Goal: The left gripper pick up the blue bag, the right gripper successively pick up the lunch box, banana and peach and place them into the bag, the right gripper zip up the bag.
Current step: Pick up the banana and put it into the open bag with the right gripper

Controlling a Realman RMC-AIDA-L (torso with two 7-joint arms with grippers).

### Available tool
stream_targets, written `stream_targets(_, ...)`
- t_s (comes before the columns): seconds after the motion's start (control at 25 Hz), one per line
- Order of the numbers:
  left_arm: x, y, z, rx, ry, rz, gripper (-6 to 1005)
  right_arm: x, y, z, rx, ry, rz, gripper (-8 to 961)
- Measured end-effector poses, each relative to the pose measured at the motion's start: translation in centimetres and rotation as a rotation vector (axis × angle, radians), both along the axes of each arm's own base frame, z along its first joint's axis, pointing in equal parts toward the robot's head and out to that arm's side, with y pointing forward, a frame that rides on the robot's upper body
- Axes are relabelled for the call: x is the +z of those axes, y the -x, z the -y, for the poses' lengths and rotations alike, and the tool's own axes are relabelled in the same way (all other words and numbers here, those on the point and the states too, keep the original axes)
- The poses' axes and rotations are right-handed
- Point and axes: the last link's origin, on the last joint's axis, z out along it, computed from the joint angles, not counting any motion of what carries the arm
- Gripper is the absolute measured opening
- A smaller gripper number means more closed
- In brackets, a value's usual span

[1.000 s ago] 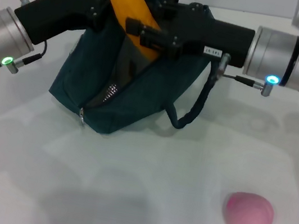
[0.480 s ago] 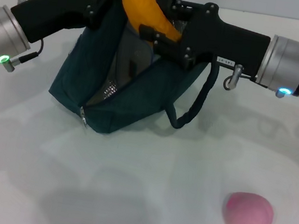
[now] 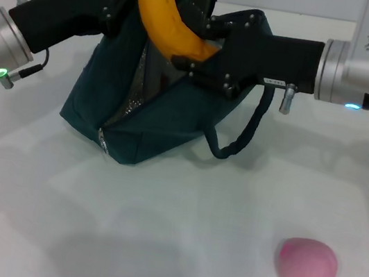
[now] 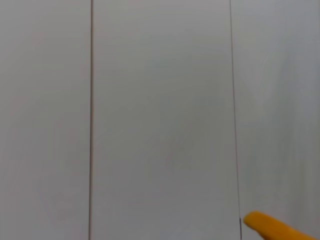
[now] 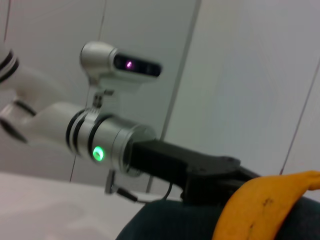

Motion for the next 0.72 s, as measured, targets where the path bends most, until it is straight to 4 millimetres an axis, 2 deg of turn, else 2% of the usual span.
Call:
stream_targets(0.2,0.1,0.1,0.0,0.002,-0.001,-0.001,35,0.7,0.1,0.5,0.035,-0.022,0.032,419)
stream_targets(0.72,0.5,0.6,0.1,0.031,0.011,0.009,35,2.0,-1.1,0.4,0.067,-0.070,0.153,419)
